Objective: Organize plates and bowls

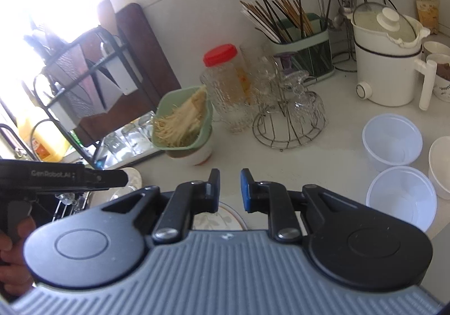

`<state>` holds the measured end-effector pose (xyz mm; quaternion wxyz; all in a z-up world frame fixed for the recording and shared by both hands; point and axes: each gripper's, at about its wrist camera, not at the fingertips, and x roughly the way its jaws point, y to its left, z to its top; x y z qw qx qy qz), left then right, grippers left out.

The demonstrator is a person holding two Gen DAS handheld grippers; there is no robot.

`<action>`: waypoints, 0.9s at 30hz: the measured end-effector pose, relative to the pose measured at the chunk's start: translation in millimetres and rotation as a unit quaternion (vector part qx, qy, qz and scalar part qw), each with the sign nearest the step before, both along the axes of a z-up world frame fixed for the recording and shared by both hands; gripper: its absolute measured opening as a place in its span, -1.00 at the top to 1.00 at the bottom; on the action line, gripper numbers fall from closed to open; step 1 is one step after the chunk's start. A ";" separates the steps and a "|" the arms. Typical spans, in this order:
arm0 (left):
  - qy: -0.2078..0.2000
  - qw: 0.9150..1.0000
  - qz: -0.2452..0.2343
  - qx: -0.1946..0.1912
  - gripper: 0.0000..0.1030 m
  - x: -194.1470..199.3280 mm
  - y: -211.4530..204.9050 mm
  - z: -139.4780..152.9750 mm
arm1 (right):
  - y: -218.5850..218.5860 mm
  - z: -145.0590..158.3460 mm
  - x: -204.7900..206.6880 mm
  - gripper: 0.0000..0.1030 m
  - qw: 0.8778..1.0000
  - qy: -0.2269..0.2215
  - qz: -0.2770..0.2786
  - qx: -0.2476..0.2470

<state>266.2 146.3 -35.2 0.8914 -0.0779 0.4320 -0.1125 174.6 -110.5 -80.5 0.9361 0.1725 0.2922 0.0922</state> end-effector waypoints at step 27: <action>-0.016 0.998 0.064 0.014 0.07 -92.7 -7.1 19.5 | -14.7 20.6 -53.5 0.62 0.995 -0.007 0.095 -0.011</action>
